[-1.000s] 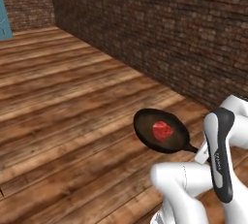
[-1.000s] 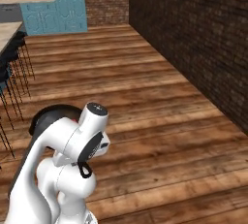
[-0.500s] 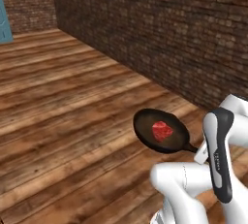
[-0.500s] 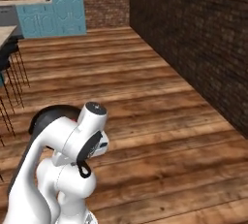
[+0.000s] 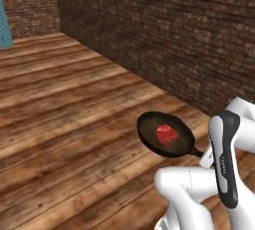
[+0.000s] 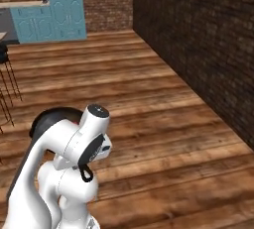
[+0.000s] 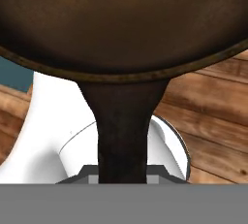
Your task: Pick up the pan with the steak in it and place it on the dining table. Then place the steak on the plate.
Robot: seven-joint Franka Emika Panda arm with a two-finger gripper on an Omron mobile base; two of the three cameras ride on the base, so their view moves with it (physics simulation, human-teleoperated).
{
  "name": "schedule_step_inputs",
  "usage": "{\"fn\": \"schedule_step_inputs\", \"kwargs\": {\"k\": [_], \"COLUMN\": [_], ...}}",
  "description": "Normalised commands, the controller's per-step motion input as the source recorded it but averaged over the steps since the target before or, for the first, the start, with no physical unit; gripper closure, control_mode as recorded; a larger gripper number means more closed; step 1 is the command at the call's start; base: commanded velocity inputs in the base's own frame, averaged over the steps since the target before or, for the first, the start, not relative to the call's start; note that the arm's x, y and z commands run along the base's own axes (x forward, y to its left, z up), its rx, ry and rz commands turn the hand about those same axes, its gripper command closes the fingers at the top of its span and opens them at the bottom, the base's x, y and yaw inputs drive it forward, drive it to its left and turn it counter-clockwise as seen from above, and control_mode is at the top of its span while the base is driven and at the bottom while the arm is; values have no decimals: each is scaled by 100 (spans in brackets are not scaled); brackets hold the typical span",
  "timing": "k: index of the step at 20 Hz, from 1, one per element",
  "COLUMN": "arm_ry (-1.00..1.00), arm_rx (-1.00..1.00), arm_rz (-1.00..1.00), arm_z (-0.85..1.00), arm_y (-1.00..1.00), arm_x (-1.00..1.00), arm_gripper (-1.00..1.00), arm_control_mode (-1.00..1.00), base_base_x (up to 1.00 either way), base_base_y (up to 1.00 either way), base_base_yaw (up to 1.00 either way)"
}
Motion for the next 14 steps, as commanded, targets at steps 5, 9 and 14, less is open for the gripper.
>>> {"fn": "schedule_step_inputs", "kwargs": {"k": [5,9,14], "arm_ry": [0,0,0], "arm_rx": [0,0,0], "arm_rz": [0,0,0], "arm_z": [0,0,0], "arm_y": [0,0,0], "arm_x": [0,0,0], "arm_gripper": [100,100,100], "arm_control_mode": [100,100,100], "base_base_x": [100,100,53], "base_base_y": [9,14,4], "base_base_yaw": [0,0,26]}}
